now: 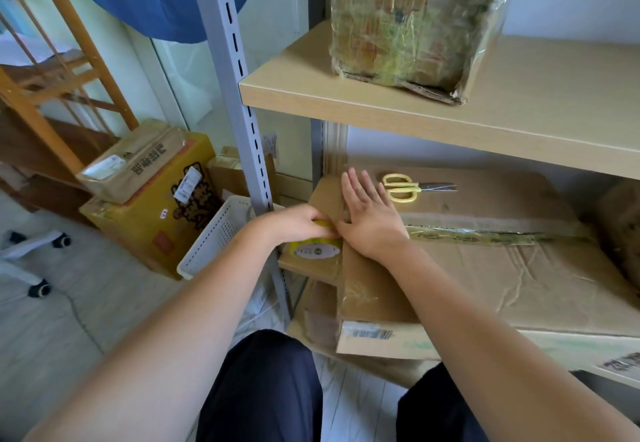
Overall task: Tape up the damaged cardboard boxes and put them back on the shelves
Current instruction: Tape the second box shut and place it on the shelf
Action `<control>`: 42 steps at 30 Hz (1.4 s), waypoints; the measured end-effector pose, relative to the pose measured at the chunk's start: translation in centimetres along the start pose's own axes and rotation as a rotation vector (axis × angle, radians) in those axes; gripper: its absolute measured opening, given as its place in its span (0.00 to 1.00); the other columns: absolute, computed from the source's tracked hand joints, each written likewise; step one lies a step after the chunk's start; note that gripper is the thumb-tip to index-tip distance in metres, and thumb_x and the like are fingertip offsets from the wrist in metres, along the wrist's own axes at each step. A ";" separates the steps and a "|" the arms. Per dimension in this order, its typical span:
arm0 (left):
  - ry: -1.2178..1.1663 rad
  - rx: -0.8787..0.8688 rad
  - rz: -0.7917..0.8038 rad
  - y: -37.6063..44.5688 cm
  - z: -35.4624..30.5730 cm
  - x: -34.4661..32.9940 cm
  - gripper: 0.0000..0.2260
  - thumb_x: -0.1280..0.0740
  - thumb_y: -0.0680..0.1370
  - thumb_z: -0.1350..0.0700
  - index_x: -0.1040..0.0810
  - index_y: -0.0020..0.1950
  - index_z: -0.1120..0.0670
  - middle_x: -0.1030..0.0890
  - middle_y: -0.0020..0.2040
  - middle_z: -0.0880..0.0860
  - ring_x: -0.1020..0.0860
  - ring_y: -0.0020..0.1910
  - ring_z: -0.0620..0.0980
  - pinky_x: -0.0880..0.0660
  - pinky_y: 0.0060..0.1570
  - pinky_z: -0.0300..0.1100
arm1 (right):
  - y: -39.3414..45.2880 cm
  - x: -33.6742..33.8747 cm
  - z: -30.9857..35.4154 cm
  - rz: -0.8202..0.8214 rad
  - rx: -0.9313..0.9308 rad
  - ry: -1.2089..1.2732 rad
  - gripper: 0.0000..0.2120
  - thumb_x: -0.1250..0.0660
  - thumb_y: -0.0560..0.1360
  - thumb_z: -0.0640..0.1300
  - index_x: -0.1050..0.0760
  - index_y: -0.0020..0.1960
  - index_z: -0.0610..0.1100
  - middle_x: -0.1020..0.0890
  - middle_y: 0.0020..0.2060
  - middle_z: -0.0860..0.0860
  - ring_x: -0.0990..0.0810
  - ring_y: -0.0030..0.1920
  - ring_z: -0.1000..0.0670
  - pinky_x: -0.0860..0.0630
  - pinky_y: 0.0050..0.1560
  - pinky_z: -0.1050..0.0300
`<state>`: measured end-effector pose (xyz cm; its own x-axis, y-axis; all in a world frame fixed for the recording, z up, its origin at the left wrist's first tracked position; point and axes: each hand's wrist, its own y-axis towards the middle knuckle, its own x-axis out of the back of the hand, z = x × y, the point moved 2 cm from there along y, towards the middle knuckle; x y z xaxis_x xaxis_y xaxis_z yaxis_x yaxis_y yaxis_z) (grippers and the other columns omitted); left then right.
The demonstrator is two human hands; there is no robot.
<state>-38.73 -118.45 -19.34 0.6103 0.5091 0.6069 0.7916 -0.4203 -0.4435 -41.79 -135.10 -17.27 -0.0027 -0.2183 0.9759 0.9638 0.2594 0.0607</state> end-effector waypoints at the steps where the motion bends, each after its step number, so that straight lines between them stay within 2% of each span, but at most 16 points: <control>1: -0.075 0.019 0.001 -0.2 0.4 -0.2 0.15 0.27 0.70 0.37 0.18 0.55 0.39 0.17 0.58 0.42 0.21 0.59 0.44 0.29 0.67 0.49 | 0.3 -0.2 0.0 0.042 -0.007 -0.016 0.40 0.44 0.79 0.56 0.64 0.80 0.46 0.63 0.79 0.51 0.65 0.78 0.51 0.64 0.77 0.52; 3: -0.277 0.072 -0.020 -0.7 1.2 -0.2 0.23 0.24 0.69 0.41 0.19 0.62 0.44 0.20 0.63 0.45 0.24 0.64 0.47 0.34 0.71 0.50 | 0.6 -0.2 -0.3 0.104 -0.022 -0.017 0.40 0.44 0.79 0.53 0.65 0.80 0.46 0.63 0.79 0.49 0.66 0.78 0.50 0.64 0.78 0.51; 5: -0.391 0.070 -0.041 -1.2 1.4 0.1 0.23 0.24 0.71 0.45 0.20 0.65 0.48 0.21 0.65 0.48 0.26 0.66 0.48 0.35 0.73 0.50 | 0.8 -0.1 0.0 0.158 -0.044 -0.028 0.39 0.44 0.79 0.52 0.65 0.80 0.46 0.65 0.79 0.48 0.67 0.78 0.48 0.65 0.77 0.50; 9: -0.295 0.002 -0.138 -2.3 0.0 -0.1 0.17 0.28 0.76 0.45 0.21 0.64 0.47 0.20 0.62 0.46 0.23 0.62 0.46 0.29 0.68 0.49 | 1.0 0.7 1.3 0.223 -0.042 -0.037 0.38 0.42 0.80 0.50 0.62 0.81 0.45 0.64 0.79 0.46 0.65 0.78 0.47 0.64 0.77 0.49; 12: -0.236 -0.031 -0.221 -2.5 -0.9 -1.1 0.17 0.30 0.75 0.40 0.23 0.62 0.44 0.24 0.64 0.45 0.26 0.61 0.44 0.28 0.56 0.44 | 0.0 2.5 -0.1 -0.015 -0.058 0.033 0.30 0.44 0.82 0.54 0.46 0.80 0.44 0.48 0.80 0.46 0.50 0.79 0.45 0.50 0.78 0.50; 15: -0.178 -0.024 -0.363 -2.9 -0.9 -1.8 0.19 0.35 0.77 0.36 0.26 0.64 0.42 0.32 0.68 0.46 0.31 0.66 0.48 0.31 0.59 0.46 | -1.2 4.5 -3.1 -0.320 -0.246 -0.064 0.19 0.46 0.83 0.52 0.27 0.67 0.44 0.28 0.66 0.43 0.31 0.66 0.40 0.28 0.60 0.49; 19: -0.189 -0.130 -0.671 -3.9 -1.1 -2.3 0.10 0.36 0.80 0.43 0.24 0.59 0.43 0.29 0.62 0.46 0.30 0.66 0.50 0.31 0.67 0.50 | -1.6 5.1 -4.2 -0.112 -0.355 0.005 0.18 0.45 0.83 0.54 0.22 0.61 0.47 0.29 0.61 0.42 0.28 0.61 0.40 0.23 0.53 0.48; 22: -0.216 -0.210 -0.755 -4.9 -0.9 -2.4 0.07 0.36 0.81 0.48 0.23 0.57 0.44 0.27 0.57 0.43 0.29 0.64 0.49 0.29 0.64 0.49 | -2.1 5.2 -3.0 -0.140 -0.312 0.014 0.19 0.47 0.84 0.52 0.19 0.55 0.46 0.24 0.57 0.41 0.28 0.61 0.39 0.24 0.51 0.50; 26: -0.184 -0.223 -0.745 -5.7 0.3 -2.1 0.06 0.38 0.81 0.51 0.22 0.55 0.44 0.25 0.54 0.40 0.26 0.59 0.46 0.26 0.57 0.45 | -3.5 5.3 -2.8 -0.236 -0.391 -0.116 0.09 0.40 0.78 0.38 0.22 0.53 0.42 0.22 0.54 0.42 0.25 0.54 0.40 0.30 0.48 0.52; 28: -0.222 -0.201 -0.691 -5.7 0.9 -2.0 0.07 0.38 0.82 0.50 0.22 0.55 0.43 0.24 0.56 0.41 0.26 0.60 0.42 0.27 0.54 0.39 | -3.6 5.5 -3.7 -0.211 -0.502 -0.024 0.11 0.37 0.77 0.36 0.27 0.58 0.39 0.22 0.53 0.40 0.23 0.52 0.38 0.32 0.44 0.53; 31: -0.281 -0.195 -0.643 -5.4 1.1 -1.5 0.07 0.38 0.82 0.49 0.23 0.57 0.42 0.23 0.56 0.39 0.25 0.59 0.39 0.28 0.55 0.37 | -4.0 6.7 -4.4 -0.108 -0.624 0.025 0.11 0.32 0.76 0.41 0.28 0.55 0.38 0.21 0.53 0.40 0.22 0.50 0.39 0.30 0.43 0.54; 33: -0.285 -0.216 -0.618 -4.7 1.1 -1.1 0.10 0.37 0.81 0.46 0.24 0.61 0.43 0.22 0.56 0.39 0.25 0.59 0.39 0.27 0.59 0.40 | -4.3 7.5 -4.5 -0.001 -0.649 -0.103 0.11 0.30 0.74 0.47 0.28 0.45 0.41 0.21 0.43 0.45 0.24 0.43 0.42 0.29 0.41 0.55; 35: -0.289 -0.238 -0.529 -3.8 1.0 -1.2 0.15 0.36 0.79 0.40 0.26 0.64 0.42 0.23 0.56 0.38 0.25 0.57 0.37 0.27 0.55 0.37 | -4.4 7.9 -4.5 0.042 -0.653 -0.123 0.14 0.29 0.73 0.50 0.26 0.44 0.40 0.26 0.34 0.47 0.25 0.40 0.43 0.29 0.39 0.56; 38: -0.272 -0.259 -0.340 -2.2 0.9 -1.7 0.18 0.34 0.76 0.36 0.25 0.63 0.38 0.22 0.55 0.38 0.23 0.53 0.35 0.26 0.48 0.35 | -4.6 7.8 -3.5 -0.027 -0.561 0.097 0.17 0.31 0.73 0.53 0.21 0.38 0.39 0.24 0.28 0.47 0.26 0.31 0.47 0.32 0.30 0.60; 40: -0.249 -0.291 -0.289 -1.3 1.1 -1.8 0.13 0.31 0.75 0.39 0.20 0.58 0.39 0.19 0.52 0.38 0.21 0.50 0.36 0.22 0.52 0.41 | -4.7 7.0 -1.5 -0.039 -0.479 0.531 0.15 0.34 0.76 0.49 0.19 0.39 0.39 0.20 0.26 0.50 0.29 0.24 0.53 0.33 0.24 0.63; 42: -0.245 -0.317 -0.239 -0.8 1.3 -1.5 0.09 0.31 0.74 0.41 0.18 0.53 0.38 0.16 0.45 0.40 0.19 0.44 0.36 0.21 0.47 0.40 | -4.7 5.3 1.1 0.038 -0.414 1.086 0.15 0.35 0.80 0.48 0.20 0.45 0.37 0.20 0.28 0.52 0.32 0.24 0.55 0.36 0.23 0.67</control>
<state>-40.22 -117.89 -20.78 0.4310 0.7662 0.4765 0.8861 -0.4591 -0.0632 -46.62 -136.46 -12.15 0.0647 -0.9606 0.2702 0.9722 -0.0003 -0.2341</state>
